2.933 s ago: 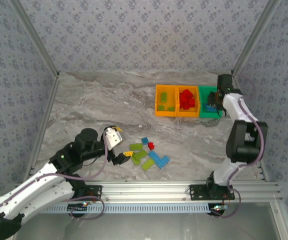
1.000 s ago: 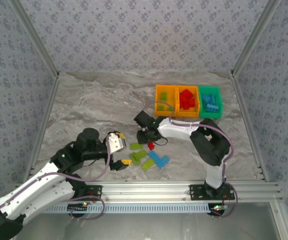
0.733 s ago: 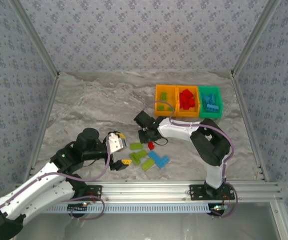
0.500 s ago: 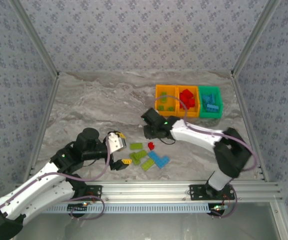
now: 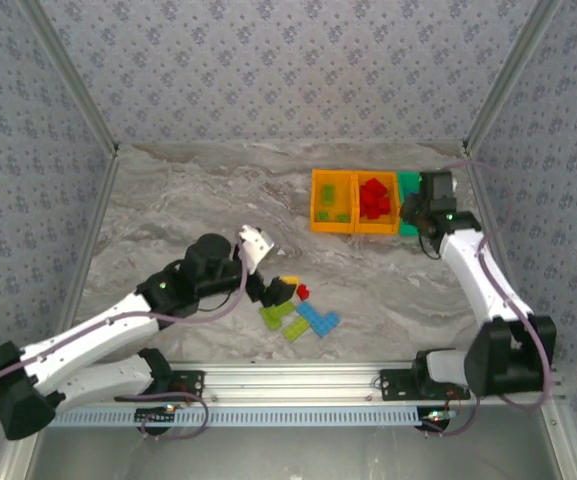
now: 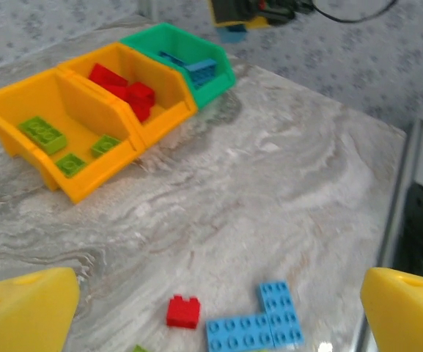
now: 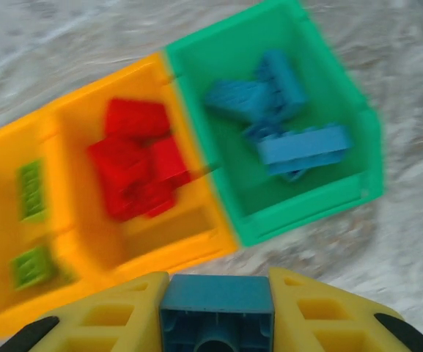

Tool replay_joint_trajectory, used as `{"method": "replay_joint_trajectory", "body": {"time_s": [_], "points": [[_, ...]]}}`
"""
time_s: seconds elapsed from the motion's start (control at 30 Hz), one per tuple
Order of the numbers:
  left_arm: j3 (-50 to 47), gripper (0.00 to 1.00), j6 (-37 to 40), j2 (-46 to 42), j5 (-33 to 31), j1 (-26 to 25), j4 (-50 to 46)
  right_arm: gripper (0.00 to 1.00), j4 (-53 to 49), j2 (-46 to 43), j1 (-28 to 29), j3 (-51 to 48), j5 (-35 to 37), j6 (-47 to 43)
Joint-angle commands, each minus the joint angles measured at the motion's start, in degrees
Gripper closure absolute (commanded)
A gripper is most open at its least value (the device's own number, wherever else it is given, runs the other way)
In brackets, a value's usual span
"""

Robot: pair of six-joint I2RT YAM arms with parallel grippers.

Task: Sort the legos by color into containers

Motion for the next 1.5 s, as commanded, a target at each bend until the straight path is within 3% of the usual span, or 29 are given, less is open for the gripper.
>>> {"method": "replay_joint_trajectory", "body": {"time_s": [0.0, 0.23, 0.43, 0.6, 0.7, 0.8, 0.97, 1.1, 1.3, 1.47], "points": [[6.6, 0.03, -9.9, 5.0, -7.5, -0.2, 2.1, 0.64, 0.9, 9.2, -4.8, 7.8, -4.4, -3.0], [14.1, 0.01, -12.2, 12.0, -16.8, 0.3, -10.3, 0.61, -1.3, 28.7, -7.1, 25.4, -5.3, -2.3], [13.5, 0.01, -11.0, 12.2, -16.9, 1.4, -13.6, 0.42, -4.8, 33.9, -7.0, 31.4, -6.2, -2.3], [12.6, 0.01, -11.2, 12.4, -13.4, 1.4, -13.3, 0.40, -5.6, 25.7, -6.8, 23.8, -6.7, -2.1], [12.2, 0.01, -8.5, 11.6, -10.3, 1.2, -13.8, 0.38, -5.3, 15.3, -5.6, 14.0, -7.3, -1.8], [11.3, 0.01, -1.1, 8.9, -5.9, 1.1, -14.4, 0.33, -5.6, 1.0, -2.8, 2.0, -9.1, -0.7], [10.6, 0.01, 18.1, 3.1, 1.0, -0.6, -21.2, 0.28, -11.7, -20.5, 9.8, -12.4, -10.3, 2.3], [9.6, 0.01, 31.2, -0.5, 4.3, -1.2, -26.7, 0.27, -19.5, -29.1, 25.4, -18.0, -6.2, 12.4], [5.2, 0.01, 38.1, -2.9, 5.9, -1.2, -24.4, 0.27, -19.3, -27.7, 47.1, -23.8, 2.1, 43.9], [3.7, 0.01, 38.4, -3.3, 8.2, -1.3, -25.0, 0.25, -12.6, -20.6, 54.8, -25.9, 2.0, 62.5]]}}
